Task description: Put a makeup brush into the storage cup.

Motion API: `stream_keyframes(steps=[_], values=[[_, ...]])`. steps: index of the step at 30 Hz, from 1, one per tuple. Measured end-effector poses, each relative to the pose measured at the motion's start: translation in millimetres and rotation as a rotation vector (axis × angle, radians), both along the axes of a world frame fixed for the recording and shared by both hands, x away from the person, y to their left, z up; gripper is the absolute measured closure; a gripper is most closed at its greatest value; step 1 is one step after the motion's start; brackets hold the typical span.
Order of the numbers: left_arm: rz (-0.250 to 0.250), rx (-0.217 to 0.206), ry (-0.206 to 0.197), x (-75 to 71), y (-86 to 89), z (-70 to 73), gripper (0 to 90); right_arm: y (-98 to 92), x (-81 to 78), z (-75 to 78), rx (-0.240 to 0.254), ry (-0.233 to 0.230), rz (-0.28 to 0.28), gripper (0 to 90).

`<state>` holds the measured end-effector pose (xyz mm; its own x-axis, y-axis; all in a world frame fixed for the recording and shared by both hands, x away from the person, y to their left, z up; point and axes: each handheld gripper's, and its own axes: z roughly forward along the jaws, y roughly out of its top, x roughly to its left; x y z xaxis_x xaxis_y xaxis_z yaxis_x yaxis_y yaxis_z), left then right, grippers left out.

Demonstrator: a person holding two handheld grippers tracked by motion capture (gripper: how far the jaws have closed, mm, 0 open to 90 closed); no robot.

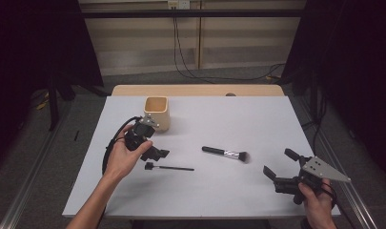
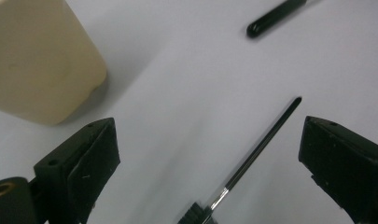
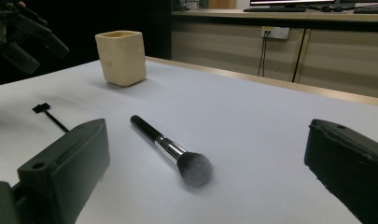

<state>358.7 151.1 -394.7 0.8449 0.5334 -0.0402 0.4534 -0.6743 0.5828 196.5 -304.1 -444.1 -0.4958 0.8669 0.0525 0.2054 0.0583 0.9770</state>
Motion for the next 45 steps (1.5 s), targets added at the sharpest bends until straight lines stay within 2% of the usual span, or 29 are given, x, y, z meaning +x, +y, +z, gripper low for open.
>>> stream_keyframes(steps=[7,10,12,14,15,18,21,22,27,29,30,31,34,38,40,41,42,44,45], values=[[-0.053,0.088,0.024,1.6,-1.7,-3.5,5.4,-0.7,0.2,-0.3,-0.007,0.000,0.003,0.0],[-0.075,0.101,0.066,1.4,-3.6,-5.2,5.5,-0.4,0.2,-0.2,-0.008,0.000,0.003,0.0],[-0.103,0.133,0.076,2.3,-3.9,-5.3,5.5,-0.2,0.0,-0.1,-0.008,0.000,0.008,0.0],[-0.108,0.144,0.091,1.2,-5.5,-6.6,5.7,-0.3,0.0,-0.1,-0.008,0.000,0.007,0.0],[-0.136,0.166,0.100,1.6,-5.8,-6.8,6.9,-0.4,0.0,-0.2,-0.008,0.000,0.008,0.0],[-0.173,0.206,0.094,0.7,-8.2,-8.7,6.9,-0.6,-0.1,-0.1,-0.008,0.000,0.005,0.0],[-0.192,0.194,0.101,3.1,-8.2,-8.5,6.7,-0.4,-0.3,-0.1,-0.012,0.003,0.007,0.0],[-0.181,0.186,0.099,3.3,-8.5,-8.6,6.2,-0.3,-0.3,-0.1,-0.012,0.004,0.008,0.0],[-0.219,0.229,0.130,6.0,-11.4,-14.3,5.8,0.0,-0.2,-0.2,-0.009,0.005,0.007,0.0],[-0.237,0.220,0.161,5.8,-14.5,-18.9,6.2,0.0,-0.1,-0.2,-0.010,0.006,0.007,0.0],[-0.244,0.234,0.166,6.1,-15.4,-20.3,7.1,0.1,-0.1,-0.4,-0.013,0.006,0.009,0.0],[-0.236,0.245,0.171,5.0,-17.2,-22.8,7.1,0.3,-0.3,-0.4,-0.010,0.006,0.009,0.0],[-0.291,0.264,0.191,3.5,-21.5,-28.3,7.5,0.5,-0.4,-0.4,-0.010,0.006,0.011,0.0],[-0.342,0.314,0.175,0.6,-28.7,-33.2,8.5,0.2,-0.5,-0.5,-0.010,0.007,0.009,0.0],[-0.325,0.346,0.157,-2.1,-32.2,-35.2,8.6,0.3,-0.5,-0.4,-0.011,0.007,0.008,0.0],[-0.324,0.359,0.175,-2.6,-33.6,-36.1,8.6,0.3,-0.5,-0.4,-0.011,0.007,0.008,0.0],[-0.332,0.369,0.166,-3.6,-34.5,-37.1,8.4,0.4,-0.4,-0.5,-0.015,0.008,0.008,0.0],[-0.343,0.372,0.176,-3.2,-35.1,-38.7,14.1,0.6,-0.1,-0.5,-0.016,0.007,0.007,0.0],[-0.346,0.374,0.181,-2.9,-35.1,-39.3,14.1,0.6,-0.1,-0.5,-0.016,0.007,0.007,0.0]])
